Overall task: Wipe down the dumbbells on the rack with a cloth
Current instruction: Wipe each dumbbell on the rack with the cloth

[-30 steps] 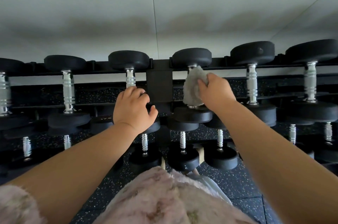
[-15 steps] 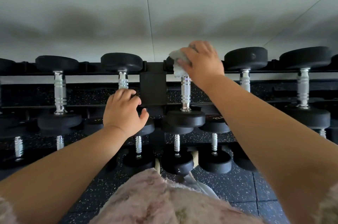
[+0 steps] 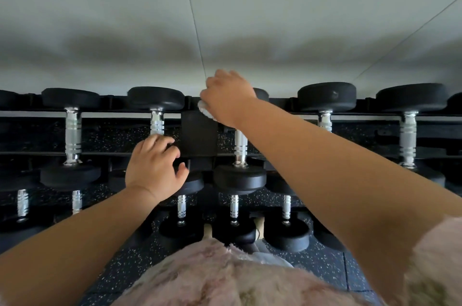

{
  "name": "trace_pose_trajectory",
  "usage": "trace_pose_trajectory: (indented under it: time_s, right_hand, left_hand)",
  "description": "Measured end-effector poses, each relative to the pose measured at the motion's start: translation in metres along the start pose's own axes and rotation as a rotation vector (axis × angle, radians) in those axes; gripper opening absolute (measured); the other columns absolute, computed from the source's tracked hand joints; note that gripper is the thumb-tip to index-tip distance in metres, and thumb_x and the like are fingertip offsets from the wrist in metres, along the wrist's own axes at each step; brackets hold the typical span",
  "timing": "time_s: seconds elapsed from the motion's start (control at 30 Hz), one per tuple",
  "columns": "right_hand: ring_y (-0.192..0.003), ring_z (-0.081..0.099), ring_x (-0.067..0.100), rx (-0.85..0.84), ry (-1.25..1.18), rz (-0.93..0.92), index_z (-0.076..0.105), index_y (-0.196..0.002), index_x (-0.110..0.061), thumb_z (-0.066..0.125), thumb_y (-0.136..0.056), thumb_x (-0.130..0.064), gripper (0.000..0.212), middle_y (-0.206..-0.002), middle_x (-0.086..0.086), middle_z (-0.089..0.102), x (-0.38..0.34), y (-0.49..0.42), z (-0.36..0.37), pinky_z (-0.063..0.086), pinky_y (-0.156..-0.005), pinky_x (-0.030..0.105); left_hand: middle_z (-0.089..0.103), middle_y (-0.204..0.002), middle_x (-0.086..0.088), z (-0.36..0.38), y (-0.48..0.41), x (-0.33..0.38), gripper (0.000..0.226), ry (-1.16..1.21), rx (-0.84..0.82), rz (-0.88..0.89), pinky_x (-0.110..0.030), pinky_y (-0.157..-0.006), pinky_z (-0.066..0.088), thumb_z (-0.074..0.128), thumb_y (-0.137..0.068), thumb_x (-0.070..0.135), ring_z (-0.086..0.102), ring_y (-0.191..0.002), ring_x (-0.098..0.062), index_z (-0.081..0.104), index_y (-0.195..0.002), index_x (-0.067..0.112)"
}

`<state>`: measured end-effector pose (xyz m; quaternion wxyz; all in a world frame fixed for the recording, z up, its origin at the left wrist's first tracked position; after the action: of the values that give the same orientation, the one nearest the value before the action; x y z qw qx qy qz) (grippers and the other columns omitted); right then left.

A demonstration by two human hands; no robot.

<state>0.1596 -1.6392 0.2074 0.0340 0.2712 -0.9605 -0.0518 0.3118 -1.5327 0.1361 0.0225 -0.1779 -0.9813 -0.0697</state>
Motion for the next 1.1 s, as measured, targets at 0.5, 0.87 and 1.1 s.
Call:
trace_pose_trajectory:
  time_s: [0.5,0.87,1.1]
  right_hand:
    - [-0.091,0.057,0.020,0.128,-0.305,0.187,0.068,-0.099,-0.023,0.044,-0.104,-0.053,0.038,-0.096,-0.002,0.057,0.065,0.016,0.003,0.042,-0.069,0.030]
    - [-0.074,0.061,0.009,0.132,-0.685,0.498,0.066,-0.109,-0.023,0.042,-0.105,-0.056,0.041,-0.088,-0.005,0.061,0.125,0.085,0.046,0.057,-0.068,0.027]
    - [-0.099,0.064,0.026,-0.084,-0.853,0.903,0.056,-0.130,-0.011,0.022,-0.112,-0.042,0.050,-0.107,0.006,0.063,0.119,0.115,0.087,0.052,-0.084,0.037]
  left_hand:
    - [0.034,-0.166,-0.010,-0.010,0.003,-0.018,0.081,0.144,0.018,-0.276,-0.053,-0.117,0.041,0.071,-0.089,0.046,0.040,-0.147,-0.034,0.037,-0.157,0.017]
    - [0.033,-0.165,-0.007,-0.008,0.004,-0.016,0.051,0.083,0.019,-0.236,-0.055,-0.091,0.056,0.077,-0.087,0.040,0.049,-0.134,-0.038,0.065,-0.130,0.015]
    - [0.024,-0.170,-0.004,-0.012,0.003,-0.012,0.045,0.058,-0.029,-0.259,-0.049,-0.089,0.058,0.070,-0.090,0.049,0.039,-0.142,-0.033,0.068,-0.126,0.023]
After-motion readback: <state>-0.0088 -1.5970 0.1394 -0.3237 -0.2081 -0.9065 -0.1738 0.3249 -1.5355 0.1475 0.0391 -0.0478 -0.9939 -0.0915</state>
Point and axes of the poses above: each hand's wrist, its own y-axis away from the middle knuckle, its own z-axis out of the palm, x = y × z, the point moved 10 cm from there along -y, towards the middle knuckle
